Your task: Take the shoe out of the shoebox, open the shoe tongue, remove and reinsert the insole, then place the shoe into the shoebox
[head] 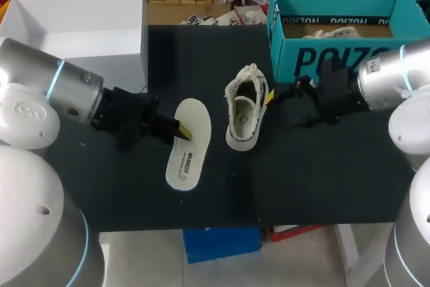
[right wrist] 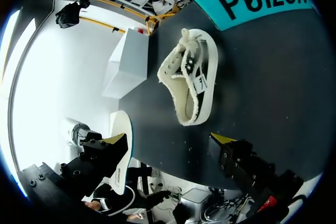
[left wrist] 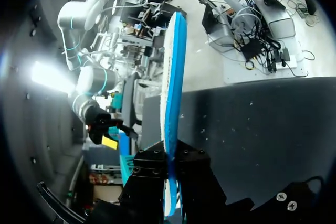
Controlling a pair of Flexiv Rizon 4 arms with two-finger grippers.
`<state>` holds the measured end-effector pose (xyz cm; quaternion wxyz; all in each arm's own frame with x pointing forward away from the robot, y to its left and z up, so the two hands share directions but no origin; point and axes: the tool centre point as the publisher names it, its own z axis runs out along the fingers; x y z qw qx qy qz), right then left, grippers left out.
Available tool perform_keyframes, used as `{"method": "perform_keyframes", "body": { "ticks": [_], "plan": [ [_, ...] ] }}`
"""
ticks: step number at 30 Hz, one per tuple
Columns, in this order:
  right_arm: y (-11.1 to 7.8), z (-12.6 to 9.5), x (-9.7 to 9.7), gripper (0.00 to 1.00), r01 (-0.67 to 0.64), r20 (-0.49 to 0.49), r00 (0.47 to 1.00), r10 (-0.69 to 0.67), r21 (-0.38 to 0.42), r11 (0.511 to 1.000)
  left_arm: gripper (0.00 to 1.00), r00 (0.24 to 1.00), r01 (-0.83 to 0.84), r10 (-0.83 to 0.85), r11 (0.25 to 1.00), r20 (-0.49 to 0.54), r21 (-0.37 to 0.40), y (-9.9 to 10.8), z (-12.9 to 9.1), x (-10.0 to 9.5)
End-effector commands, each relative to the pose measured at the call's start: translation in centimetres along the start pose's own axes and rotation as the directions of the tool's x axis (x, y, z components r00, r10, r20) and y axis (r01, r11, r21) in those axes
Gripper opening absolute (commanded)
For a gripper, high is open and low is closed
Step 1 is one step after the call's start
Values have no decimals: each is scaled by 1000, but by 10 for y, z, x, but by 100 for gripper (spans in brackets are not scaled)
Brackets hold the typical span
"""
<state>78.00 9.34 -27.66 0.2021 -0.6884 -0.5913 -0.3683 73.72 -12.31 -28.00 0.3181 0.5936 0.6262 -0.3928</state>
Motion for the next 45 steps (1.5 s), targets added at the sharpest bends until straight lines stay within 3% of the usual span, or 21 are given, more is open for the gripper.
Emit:
{"method": "perform_keyframes", "body": {
  "ticks": [1, 6, 14, 21, 38, 42, 45],
  "plan": [
    [-2, 1, 1, 100, -2, 4, 1000, 2, -18, 1000, 0, 1000, 2, -2, 1000, -25, 2, -3, -7, 0],
    [-2, 1, 1, 100, -2, 4, 1000, 2, -18, 1000, 0, 1000, 1, -1, 1000, 19, -1, -4, -11, -1],
    [9, 18, 12, 100, 167, 107, 979, -173, 63, 984, 0, 989, 45, -45, 999, 142, 4, -6, -20, 0],
    [15, 32, 17, 100, 315, 150, 934, -324, 79, 946, 0, 974, 74, -78, 997, 213, 25, -7, -30, 2],
    [15, 32, 17, 100, 315, 150, 934, -324, 79, 946, 0, 965, 65, -76, 997, 252, 51, -8, -35, -8],
    [22, 37, 30, 100, 399, 303, 852, -427, 152, 904, 0, 964, 60, -71, 997, 254, 50, -8, -34, -7],
    [26, 41, 32, 100, 441, 358, 805, -473, 171, 881, 0, 964, 60, -72, 997, 255, 53, -7, -34, -7]
  ]
}}
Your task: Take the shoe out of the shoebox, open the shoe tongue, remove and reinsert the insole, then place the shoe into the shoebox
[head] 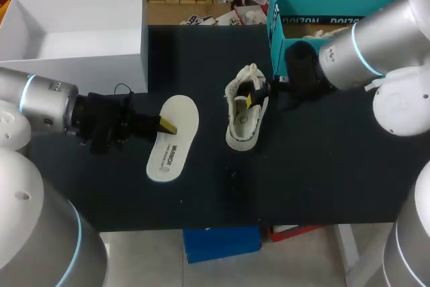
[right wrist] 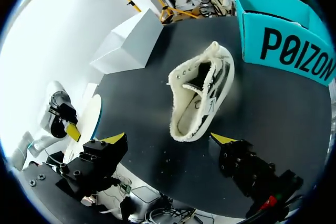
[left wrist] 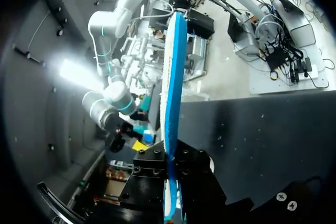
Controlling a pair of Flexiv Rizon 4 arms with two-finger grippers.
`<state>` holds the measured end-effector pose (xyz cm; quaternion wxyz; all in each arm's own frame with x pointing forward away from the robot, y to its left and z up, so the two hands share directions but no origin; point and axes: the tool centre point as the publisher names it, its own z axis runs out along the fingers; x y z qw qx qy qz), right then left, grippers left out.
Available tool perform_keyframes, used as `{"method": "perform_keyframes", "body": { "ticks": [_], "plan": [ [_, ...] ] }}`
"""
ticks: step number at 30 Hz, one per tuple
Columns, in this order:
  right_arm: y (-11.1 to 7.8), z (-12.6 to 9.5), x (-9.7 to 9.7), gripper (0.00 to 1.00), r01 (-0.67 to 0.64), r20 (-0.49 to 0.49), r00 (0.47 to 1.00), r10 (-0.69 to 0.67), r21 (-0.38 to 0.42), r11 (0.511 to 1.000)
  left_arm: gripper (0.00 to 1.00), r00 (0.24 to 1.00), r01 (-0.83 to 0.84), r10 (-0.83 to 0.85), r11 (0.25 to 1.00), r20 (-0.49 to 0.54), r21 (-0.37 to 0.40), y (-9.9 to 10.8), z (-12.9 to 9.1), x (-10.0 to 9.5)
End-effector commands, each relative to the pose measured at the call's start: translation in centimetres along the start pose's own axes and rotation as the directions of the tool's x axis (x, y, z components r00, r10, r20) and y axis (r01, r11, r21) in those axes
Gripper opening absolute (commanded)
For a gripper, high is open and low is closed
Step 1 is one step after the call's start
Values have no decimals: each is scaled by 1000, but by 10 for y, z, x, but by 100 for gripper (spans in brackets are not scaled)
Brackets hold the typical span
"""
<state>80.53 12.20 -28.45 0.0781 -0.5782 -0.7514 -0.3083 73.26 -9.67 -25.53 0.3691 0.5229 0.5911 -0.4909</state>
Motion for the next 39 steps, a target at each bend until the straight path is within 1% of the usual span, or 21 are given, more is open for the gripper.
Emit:
{"method": "perform_keyframes", "body": {
  "ticks": [1, 6, 9, 10, 12, 19, 24, 27, 29, 34, 39],
  "plan": [
    [18, 5, 15, 100, 75, 201, 976, -87, 66, 995, 0, 1000, -3, 3, 1000, 0, 2, 1, 1, 1],
    [22, 11, 16, 100, 145, 309, 936, -168, 96, 985, 0, 1000, 2, -2, 1000, 1, 4, 3, 1, 4],
    [23, 19, 17, 100, 212, 336, 913, -233, 98, 972, 0, 1000, 4, -4, 1000, 1, 5, 4, 1, 5],
    [24, 22, 17, 100, 240, 341, 903, -263, 108, 965, 0, 1000, 5, -5, 1000, 1, 6, 4, 1, 6],
    [27, 29, 19, 100, 291, 349, 876, -332, 166, 942, 0, 1000, 7, -7, 1000, 0, 5, 5, 0, 6],
    [27, 29, 19, 100, 291, 349, 876, -332, 166, 942, 0, 1000, 11, -11, 1000, -4, 1, 6, -1, 7],
    [27, 29, 19, 100, 291, 349, 876, -332, 166, 942, 0, 1000, 14, -14, 1000, -3, 8, 7, 4, 10],
    [32, 32, 21, 100, 367, 393, 822, -412, 188, 911, 0, 1000, 18, -18, 1000, -6, 13, 7, 6, 12],
    [34, 37, 20, 100, 396, 418, 787, -454, 223, 891, 0, 1000, 19, -19, 1000, -6, 15, 8, 6, 12],
    [35, 50, 14, 100, 444, 444, 740, -505, 240, 863, 0, 1000, 17, -16, 1000, -9, 13, 11, 5, 11],
    [36, 59, 8, 100, 468, 467, 710, -526, 245, 849, 0, 1000, 22, -21, 1000, -18, 8, 14, 5, 13]
  ]
}}
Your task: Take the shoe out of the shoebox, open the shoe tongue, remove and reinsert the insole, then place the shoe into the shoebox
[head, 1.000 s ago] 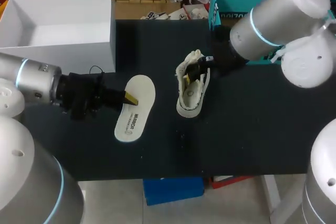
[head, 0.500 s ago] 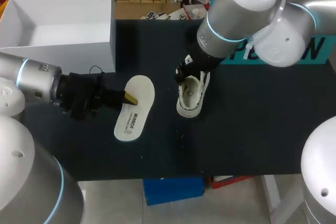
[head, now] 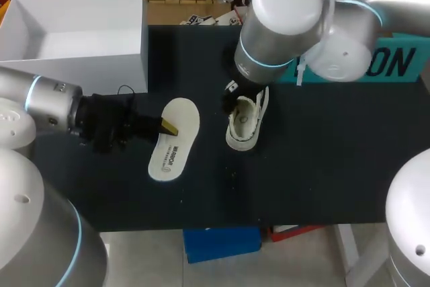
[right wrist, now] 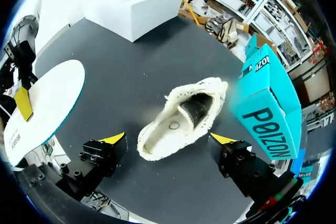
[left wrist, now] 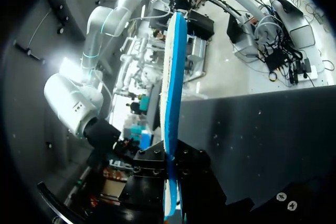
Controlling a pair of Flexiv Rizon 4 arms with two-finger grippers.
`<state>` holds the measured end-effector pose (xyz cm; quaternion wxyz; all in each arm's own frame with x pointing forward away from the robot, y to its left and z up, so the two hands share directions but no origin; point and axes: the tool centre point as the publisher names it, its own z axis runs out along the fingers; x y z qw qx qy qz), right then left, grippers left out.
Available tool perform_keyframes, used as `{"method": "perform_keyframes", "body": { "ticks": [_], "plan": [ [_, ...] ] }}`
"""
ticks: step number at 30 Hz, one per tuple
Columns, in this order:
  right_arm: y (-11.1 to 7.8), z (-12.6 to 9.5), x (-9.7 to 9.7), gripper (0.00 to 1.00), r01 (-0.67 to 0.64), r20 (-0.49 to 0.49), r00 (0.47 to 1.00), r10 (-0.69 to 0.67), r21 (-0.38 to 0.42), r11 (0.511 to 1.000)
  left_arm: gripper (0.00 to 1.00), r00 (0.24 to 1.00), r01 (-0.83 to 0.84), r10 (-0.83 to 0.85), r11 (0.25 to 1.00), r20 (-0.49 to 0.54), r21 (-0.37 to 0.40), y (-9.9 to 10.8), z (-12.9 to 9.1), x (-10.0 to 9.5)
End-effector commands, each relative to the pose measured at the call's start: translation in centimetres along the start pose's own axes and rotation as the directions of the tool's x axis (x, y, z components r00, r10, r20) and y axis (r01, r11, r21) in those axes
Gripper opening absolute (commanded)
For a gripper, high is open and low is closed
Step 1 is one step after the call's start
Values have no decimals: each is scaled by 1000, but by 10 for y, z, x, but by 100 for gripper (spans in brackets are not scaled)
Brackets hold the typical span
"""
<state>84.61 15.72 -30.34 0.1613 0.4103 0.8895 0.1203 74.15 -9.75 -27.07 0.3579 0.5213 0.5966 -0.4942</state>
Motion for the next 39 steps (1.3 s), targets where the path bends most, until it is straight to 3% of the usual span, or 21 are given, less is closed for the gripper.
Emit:
{"method": "perform_keyframes", "body": {
  "ticks": [1, 8, 16, 30, 39],
  "plan": [
    [4, 15, 7, 100, 22, 57, 998, -22, -1, 1000, 0, 1000, 2, -2, 1000, -8, -2, 3, 1, 1],
    [1, 33, 7, 100, 82, 104, 992, -77, -50, 995, 0, 1000, 0, 0, 1000, -22, -5, 6, 3, 1],
    [-4, 49, 7, 100, 137, 124, 984, -131, -47, 989, 0, 999, -2, 2, 1000, -35, -11, 11, 8, -1],
    [-6, 72, -17, 100, 186, 168, 969, -181, -14, 983, 0, 999, -11, 11, 1000, -47, -12, 24, 22, -1],
    [5, 83, -28, 97, 206, 177, 963, -201, -9, 979, 0, 999, -11, 11, 1000, -49, -14, 32, 26, -1]
  ]
}}
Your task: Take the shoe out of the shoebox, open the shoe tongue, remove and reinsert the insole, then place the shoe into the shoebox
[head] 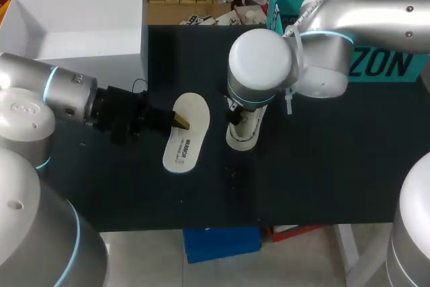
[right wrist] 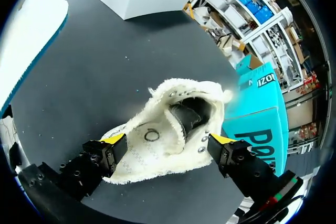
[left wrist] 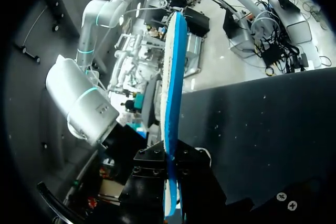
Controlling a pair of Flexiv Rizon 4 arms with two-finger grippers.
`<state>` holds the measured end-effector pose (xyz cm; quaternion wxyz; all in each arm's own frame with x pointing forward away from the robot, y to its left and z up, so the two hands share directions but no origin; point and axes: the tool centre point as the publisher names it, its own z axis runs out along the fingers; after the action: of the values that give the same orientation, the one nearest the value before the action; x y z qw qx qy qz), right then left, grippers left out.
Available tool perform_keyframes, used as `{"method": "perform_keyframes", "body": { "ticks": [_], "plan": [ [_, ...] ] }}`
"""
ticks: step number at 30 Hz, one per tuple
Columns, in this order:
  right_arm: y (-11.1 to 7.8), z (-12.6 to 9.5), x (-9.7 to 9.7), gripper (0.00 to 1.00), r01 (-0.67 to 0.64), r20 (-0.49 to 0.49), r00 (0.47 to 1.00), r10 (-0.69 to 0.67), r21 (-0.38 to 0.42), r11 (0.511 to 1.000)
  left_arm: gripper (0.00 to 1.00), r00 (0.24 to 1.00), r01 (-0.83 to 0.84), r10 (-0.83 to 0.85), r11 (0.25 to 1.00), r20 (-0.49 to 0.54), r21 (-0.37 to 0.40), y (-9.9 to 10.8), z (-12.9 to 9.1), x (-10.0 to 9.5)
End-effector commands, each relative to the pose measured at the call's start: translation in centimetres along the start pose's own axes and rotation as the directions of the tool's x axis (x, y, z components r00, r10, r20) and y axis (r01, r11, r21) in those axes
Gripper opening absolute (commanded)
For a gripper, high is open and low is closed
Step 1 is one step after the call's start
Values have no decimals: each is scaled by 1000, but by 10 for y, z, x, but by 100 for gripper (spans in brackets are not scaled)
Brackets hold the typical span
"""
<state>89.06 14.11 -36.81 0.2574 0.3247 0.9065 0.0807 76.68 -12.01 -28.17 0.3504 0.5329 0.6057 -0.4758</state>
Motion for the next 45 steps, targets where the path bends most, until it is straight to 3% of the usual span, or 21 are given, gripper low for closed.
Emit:
{"method": "perform_keyframes", "body": {
  "ticks": [1, 2, 4, 5, 7, 15, 16, 18, 29, 45],
  "plan": [
    [7, 10, -2, 93, 6, -1, 1000, -6, 4, 1000, 0, 1000, -1, 1, 1000, -3, 0, 5, 4, 0],
    [7, 12, -3, 83, 8, -1, 1000, -8, 4, 1000, 0, 1000, -1, 1, 1000, -4, 0, 5, 4, 0],
    [9, 15, -4, 50, 11, 2, 1000, -11, 2, 1000, 0, 1000, -4, 4, 1000, -7, -2, 5, 4, 0],
    [10, 17, -5, 44, 13, 3, 1000, -13, 2, 1000, 0, 1000, -7, 7, 1000, -10, -4, 6, 4, 0],
    [10, 20, -5, 36, 14, 5, 1000, -14, 1, 1000, 0, 1000, -11, 11, 1000, -13, -7, 6, 4, 0],
    [12, 28, -3, 22, 19, 9, 1000, -19, -4, 1000, 0, 997, -53, 51, 998, -55, -31, 7, 2, -1],
    [12, 28, -3, 18, 20, 9, 1000, -19, -5, 1000, 0, 997, -53, 51, 998, -54, -32, 7, 2, -1],
    [12, 29, -3, 2, 20, 11, 1000, -20, -7, 1000, 0, 997, -54, 53, 998, -51, -31, 8, 1, -2],
    [17, 19, -15, 0, 62, 14, 998, -62, 3, 998, 0, 998, -46, 46, 999, -35, -14, 7, 4, 0],
    [41, -2, -38, 0, 150, 46, 987, -151, 33, 988, 0, 999, -44, 44, 999, -10, 5, 2, 2, 1]
  ]
}}
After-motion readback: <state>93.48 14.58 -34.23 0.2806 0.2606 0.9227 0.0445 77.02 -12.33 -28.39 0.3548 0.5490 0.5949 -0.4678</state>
